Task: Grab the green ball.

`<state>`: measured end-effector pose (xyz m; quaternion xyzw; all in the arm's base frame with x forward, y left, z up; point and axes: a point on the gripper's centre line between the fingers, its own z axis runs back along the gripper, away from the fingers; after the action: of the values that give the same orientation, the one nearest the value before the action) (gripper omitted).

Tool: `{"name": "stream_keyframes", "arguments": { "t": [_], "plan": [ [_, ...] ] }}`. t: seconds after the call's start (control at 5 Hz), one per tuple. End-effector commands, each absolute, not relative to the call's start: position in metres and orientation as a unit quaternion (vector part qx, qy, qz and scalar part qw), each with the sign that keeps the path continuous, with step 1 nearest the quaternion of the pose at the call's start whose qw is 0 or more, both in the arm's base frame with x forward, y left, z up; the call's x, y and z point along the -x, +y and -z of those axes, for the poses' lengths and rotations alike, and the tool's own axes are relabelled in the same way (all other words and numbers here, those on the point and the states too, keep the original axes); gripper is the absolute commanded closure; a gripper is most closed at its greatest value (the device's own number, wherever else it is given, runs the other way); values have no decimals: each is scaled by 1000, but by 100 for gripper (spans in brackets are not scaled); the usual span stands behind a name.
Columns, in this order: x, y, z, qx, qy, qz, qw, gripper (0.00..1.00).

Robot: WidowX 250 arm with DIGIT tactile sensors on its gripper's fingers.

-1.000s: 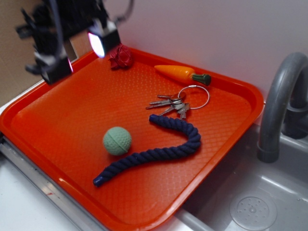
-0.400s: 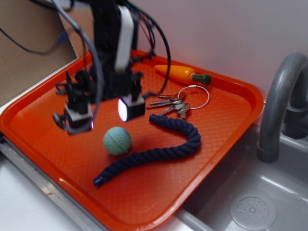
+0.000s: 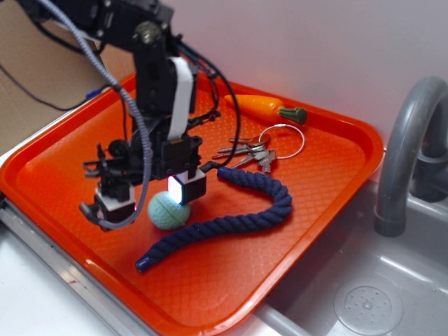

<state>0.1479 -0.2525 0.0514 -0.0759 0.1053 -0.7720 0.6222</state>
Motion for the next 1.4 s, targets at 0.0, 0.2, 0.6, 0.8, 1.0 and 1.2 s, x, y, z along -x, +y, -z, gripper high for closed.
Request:
{"name": "stream_keyframes", "arguments": {
  "t": [0.0, 0.2, 0.6, 0.8, 1.0, 1.2],
  "plan": [
    [-124, -242, -56, 69, 105, 757, 641, 0],
    [-125, -251, -47, 56, 109, 754, 645, 100],
    [-122, -271, -35, 16, 151, 755, 638, 100],
    [-130, -272, -75, -25, 152, 687, 710, 100],
    [-140, -248, -123, -29, 123, 593, 795, 100],
    [-143, -227, -158, -49, 116, 485, 866, 100]
  ]
}}
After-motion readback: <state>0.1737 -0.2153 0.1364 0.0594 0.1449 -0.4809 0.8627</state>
